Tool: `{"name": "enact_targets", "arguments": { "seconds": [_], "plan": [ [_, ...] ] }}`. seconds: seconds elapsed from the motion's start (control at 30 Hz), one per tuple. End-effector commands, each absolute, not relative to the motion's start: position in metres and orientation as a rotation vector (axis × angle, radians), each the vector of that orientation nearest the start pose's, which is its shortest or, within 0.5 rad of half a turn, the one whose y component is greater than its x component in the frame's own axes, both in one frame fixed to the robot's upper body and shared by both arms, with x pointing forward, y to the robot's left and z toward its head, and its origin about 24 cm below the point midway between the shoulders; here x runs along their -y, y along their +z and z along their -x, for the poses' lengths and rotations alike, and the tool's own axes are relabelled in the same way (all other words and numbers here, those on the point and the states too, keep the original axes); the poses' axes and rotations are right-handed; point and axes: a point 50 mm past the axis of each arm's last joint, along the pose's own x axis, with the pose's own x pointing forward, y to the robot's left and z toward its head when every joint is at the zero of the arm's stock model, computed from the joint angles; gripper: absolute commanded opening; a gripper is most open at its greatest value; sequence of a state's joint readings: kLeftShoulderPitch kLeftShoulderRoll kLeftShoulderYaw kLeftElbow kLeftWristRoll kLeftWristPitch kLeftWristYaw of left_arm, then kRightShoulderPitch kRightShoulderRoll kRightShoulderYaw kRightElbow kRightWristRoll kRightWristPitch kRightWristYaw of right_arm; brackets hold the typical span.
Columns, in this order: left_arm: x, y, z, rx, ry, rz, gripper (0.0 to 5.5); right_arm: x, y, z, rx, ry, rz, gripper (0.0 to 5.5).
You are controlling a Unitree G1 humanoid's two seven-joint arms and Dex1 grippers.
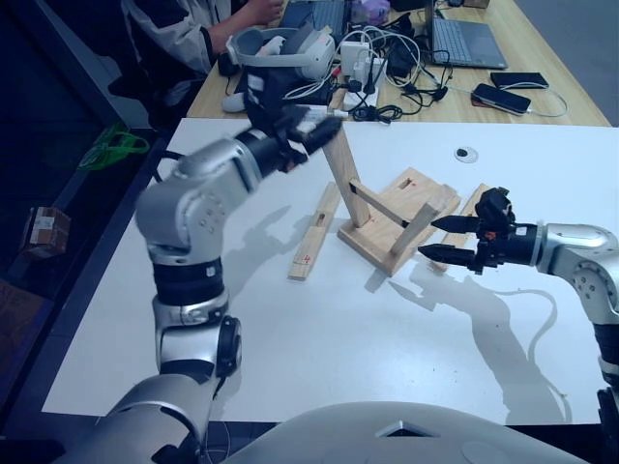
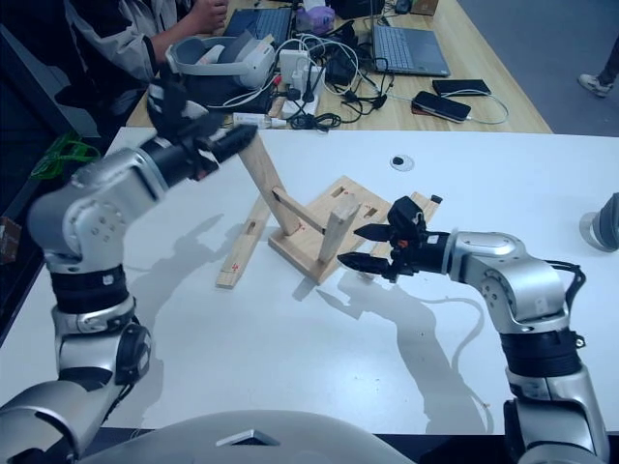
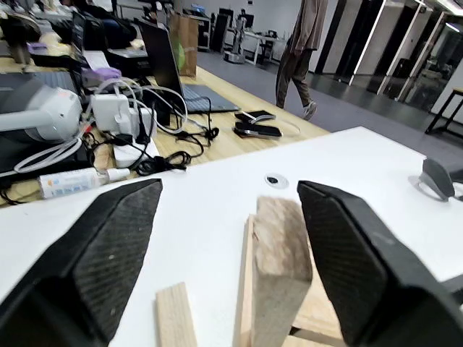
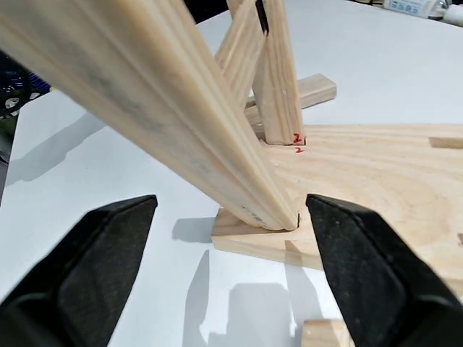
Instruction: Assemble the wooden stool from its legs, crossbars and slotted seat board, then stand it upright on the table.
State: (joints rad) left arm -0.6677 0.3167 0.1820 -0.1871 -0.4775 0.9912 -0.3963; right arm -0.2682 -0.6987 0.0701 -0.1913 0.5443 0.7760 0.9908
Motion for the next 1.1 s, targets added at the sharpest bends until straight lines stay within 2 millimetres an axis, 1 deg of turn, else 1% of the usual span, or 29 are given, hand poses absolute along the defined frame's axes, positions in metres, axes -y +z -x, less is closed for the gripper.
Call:
{"name": "enact_targets", "arguments": {
  "seconds": [0.03,0.17,0.27,0.33,0.4,0.47,0.57,0.67,0.73,0.8,0.83,0.87,0.93,0.97,1.0,1.07,1.1],
  "plan": [
    [-0.162,0.228,-0.324,-0.036,-0.595,0.171,3.45,0.164,0.118,-0.264,-0.442,1.192,0.031,3.83],
    [-0.168,0.242,-0.329,0.032,-0.549,0.246,3.45,0.138,0.120,-0.263,-0.441,1.311,0.005,3.83],
    [-0.172,0.243,-0.332,0.053,-0.501,0.285,3.45,0.111,0.122,-0.257,-0.437,1.411,-0.022,3.83],
    [-0.172,0.243,-0.333,0.063,-0.484,0.296,3.45,0.095,0.126,-0.258,-0.407,1.443,-0.041,3.83],
    [-0.171,0.244,-0.334,0.068,-0.477,0.302,3.45,0.090,0.131,-0.262,-0.380,1.431,-0.044,3.83],
    [-0.170,0.244,-0.334,0.072,-0.472,0.309,3.45,0.098,0.138,-0.268,-0.362,1.398,-0.040,3.83],
    [-0.170,0.242,-0.333,0.073,-0.470,0.314,3.45,0.122,0.152,-0.272,-0.356,1.363,-0.012,3.83],
    [-0.170,0.241,-0.333,0.072,-0.468,0.316,3.45,0.157,0.166,-0.261,-0.408,1.393,0.053,3.83],
    [-0.173,0.241,-0.332,0.074,-0.462,0.317,3.45,0.181,0.175,-0.251,-0.477,1.435,0.092,3.83],
    [-0.174,0.241,-0.331,0.075,-0.460,0.321,3.45,0.198,0.178,-0.249,-0.533,1.441,0.141,3.83],
    [-0.173,0.240,-0.331,0.074,-0.459,0.328,3.45,0.205,0.176,-0.251,-0.554,1.435,0.172,3.83],
    [-0.173,0.232,-0.327,0.047,-0.462,0.341,3.45,0.210,0.171,-0.254,-0.575,1.421,0.218,3.83],
    [-0.177,0.203,-0.312,-0.057,-0.459,0.314,3.45,0.217,0.157,-0.264,-0.593,1.362,0.287,3.83],
    [-0.180,0.195,-0.301,-0.094,-0.476,0.315,3.45,0.219,0.151,-0.269,-0.594,1.329,0.316,3.83],
    [-0.182,0.195,-0.291,-0.105,-0.511,0.325,3.45,0.221,0.142,-0.274,-0.593,1.281,0.348,3.83],
    [-0.181,0.215,-0.275,-0.043,-0.632,0.393,3.45,0.226,0.123,-0.283,-0.605,1.188,0.436,3.83],
    [-0.179,0.233,-0.269,0.027,-0.710,0.442,3.45,0.227,0.114,-0.288,-0.610,1.148,0.472,3.83]
  ]
}}
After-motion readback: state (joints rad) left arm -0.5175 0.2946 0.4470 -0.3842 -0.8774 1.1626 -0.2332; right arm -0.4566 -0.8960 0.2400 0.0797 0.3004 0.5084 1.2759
